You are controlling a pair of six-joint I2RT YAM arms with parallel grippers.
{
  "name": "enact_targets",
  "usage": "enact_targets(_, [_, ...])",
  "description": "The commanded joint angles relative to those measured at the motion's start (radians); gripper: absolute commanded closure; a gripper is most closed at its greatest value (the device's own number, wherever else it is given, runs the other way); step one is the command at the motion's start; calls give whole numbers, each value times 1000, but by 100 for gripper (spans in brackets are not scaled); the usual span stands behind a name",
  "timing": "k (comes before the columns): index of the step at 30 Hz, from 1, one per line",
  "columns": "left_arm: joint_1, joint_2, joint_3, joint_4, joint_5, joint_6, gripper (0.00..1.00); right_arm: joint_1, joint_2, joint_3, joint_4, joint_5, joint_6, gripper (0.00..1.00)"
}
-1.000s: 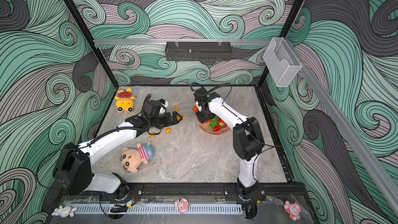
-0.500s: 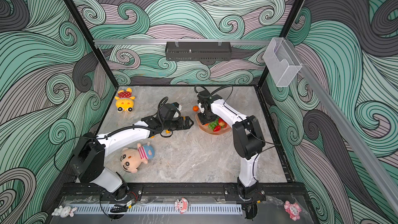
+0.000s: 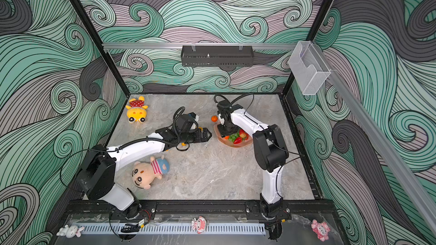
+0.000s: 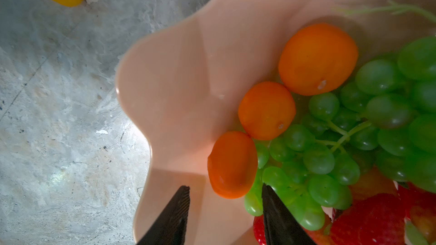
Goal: Arrange fruit in a fruit bowl
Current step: Place the fruit in the fruit bowl, then pick up the fruit from the top-center of the table.
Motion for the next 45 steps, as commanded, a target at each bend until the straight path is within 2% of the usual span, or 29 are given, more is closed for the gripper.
enact_targets(1, [-9, -25, -13, 3, -23, -5, 1, -4, 15, -8, -1, -1, 10, 49])
enact_targets(8, [-7, -118, -26, -67, -52, 14, 1, -2, -78, -42, 41, -16, 22, 49])
enact_targets(13, [-7, -279, -110, -83, -84, 21, 1, 0, -168, -88, 98, -32, 58, 50])
enact_targets(17, [-2, -410, -196, -98, -179, 21, 1, 3, -223, -117, 144, -45, 84, 50])
enact_targets(23, [63, -530, -230, -155, -214, 55, 1, 13, -218, -83, 155, -48, 99, 51])
enact_targets(27, [129, -531, -212, -188, -181, 72, 2, 33, -185, -34, 155, -28, 99, 50])
enact_targets(34, [235, -477, -209, -140, -81, 77, 1, 56, -65, 110, 129, -6, 94, 50])
enact_targets(45, [288, -332, -113, -104, -32, 92, 2, 61, 218, 453, 40, 24, 58, 50])
